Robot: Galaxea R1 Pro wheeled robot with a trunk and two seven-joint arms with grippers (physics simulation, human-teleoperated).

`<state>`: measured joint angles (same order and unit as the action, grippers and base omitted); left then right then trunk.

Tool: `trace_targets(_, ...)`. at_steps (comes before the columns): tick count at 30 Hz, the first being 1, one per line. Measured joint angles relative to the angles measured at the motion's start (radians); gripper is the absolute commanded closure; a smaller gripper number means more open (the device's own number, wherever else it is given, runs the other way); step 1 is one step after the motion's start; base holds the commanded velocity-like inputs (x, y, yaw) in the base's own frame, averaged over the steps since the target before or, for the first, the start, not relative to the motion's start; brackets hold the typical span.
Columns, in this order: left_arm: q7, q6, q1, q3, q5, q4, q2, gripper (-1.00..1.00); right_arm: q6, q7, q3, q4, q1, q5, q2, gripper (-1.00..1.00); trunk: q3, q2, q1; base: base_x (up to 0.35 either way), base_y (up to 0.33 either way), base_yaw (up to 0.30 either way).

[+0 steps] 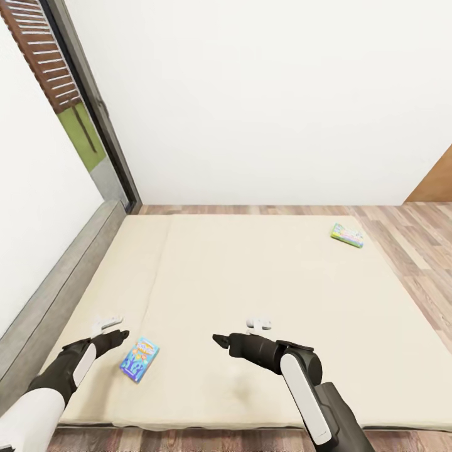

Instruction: Put all the toys in the child's room - the three board games (two on the bed and one on the table), the two jigsaw puzzles on the table, and the tennis ball on the table - inside the toy box on the table in the child's room.

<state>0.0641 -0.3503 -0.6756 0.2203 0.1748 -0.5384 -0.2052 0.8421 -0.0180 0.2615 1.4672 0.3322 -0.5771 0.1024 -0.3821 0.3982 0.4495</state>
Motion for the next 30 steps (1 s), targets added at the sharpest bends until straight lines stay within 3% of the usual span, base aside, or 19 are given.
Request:
trace_targets(9, -0.001, 0.057, 0.0, -0.033, -0.002, 0.037, 0.0, -1.0, 0.0, 0.0, 0.0, 0.0, 0.0, 0.0, 0.0, -1.0, -0.015, 0.0, 0.0, 0.0, 0.0, 0.0)
trace_targets(30, -0.001, 0.068, 0.0, -0.039, -0.002, 0.038, 0.0, -1.0, 0.0, 0.0, 0.0, 0.0, 0.0, 0.001, 0.0, -1.0, -0.049, 0.0, 0.0, 0.0, 0.0, 0.0)
